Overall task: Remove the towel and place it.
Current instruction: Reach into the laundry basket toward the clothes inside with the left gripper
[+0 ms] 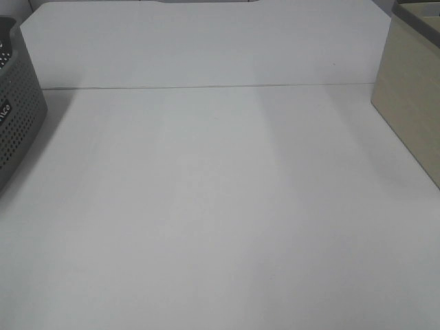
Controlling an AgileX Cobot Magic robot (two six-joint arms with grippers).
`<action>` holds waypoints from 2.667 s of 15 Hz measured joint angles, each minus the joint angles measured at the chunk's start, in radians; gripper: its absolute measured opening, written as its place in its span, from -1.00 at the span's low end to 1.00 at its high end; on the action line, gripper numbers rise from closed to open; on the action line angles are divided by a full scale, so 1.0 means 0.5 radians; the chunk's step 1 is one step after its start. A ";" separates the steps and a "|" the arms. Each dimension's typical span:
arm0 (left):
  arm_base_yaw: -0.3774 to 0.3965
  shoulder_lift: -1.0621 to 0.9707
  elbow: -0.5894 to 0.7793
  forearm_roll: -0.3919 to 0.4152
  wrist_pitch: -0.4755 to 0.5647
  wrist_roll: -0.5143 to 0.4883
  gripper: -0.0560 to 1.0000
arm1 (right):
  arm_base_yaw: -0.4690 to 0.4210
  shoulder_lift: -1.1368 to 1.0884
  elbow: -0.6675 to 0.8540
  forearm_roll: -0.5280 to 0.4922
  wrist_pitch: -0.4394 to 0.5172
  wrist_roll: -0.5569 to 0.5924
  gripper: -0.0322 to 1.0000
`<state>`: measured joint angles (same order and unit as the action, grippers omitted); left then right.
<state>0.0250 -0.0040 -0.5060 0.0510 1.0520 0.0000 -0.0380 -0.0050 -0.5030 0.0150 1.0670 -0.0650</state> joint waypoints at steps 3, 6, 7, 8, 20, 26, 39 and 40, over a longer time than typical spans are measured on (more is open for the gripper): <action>0.000 0.000 0.000 0.044 -0.004 0.000 0.97 | 0.000 0.000 0.000 0.000 0.000 0.000 0.57; 0.000 0.000 0.000 0.052 -0.014 0.000 0.97 | 0.000 0.000 0.000 0.000 0.000 0.000 0.57; 0.000 0.000 0.000 0.052 -0.014 0.000 0.97 | 0.000 0.000 0.000 0.000 0.000 0.000 0.57; 0.000 0.000 0.000 0.052 -0.014 0.000 0.97 | 0.000 0.000 0.000 0.000 0.000 0.000 0.57; 0.000 0.000 0.000 0.042 -0.014 0.040 0.97 | 0.000 0.000 0.000 0.000 0.000 0.000 0.57; 0.000 0.000 0.000 0.036 -0.014 0.042 0.97 | 0.000 0.000 0.000 0.000 0.000 0.000 0.57; 0.000 0.000 0.000 0.006 -0.014 0.042 0.97 | 0.000 0.000 0.000 0.000 0.000 0.000 0.57; 0.000 0.000 0.000 0.006 -0.014 0.042 0.97 | 0.000 0.000 0.000 0.000 0.000 0.000 0.57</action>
<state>0.0250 -0.0040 -0.5060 0.0540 1.0450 0.0210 -0.0380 -0.0050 -0.5030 0.0150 1.0670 -0.0650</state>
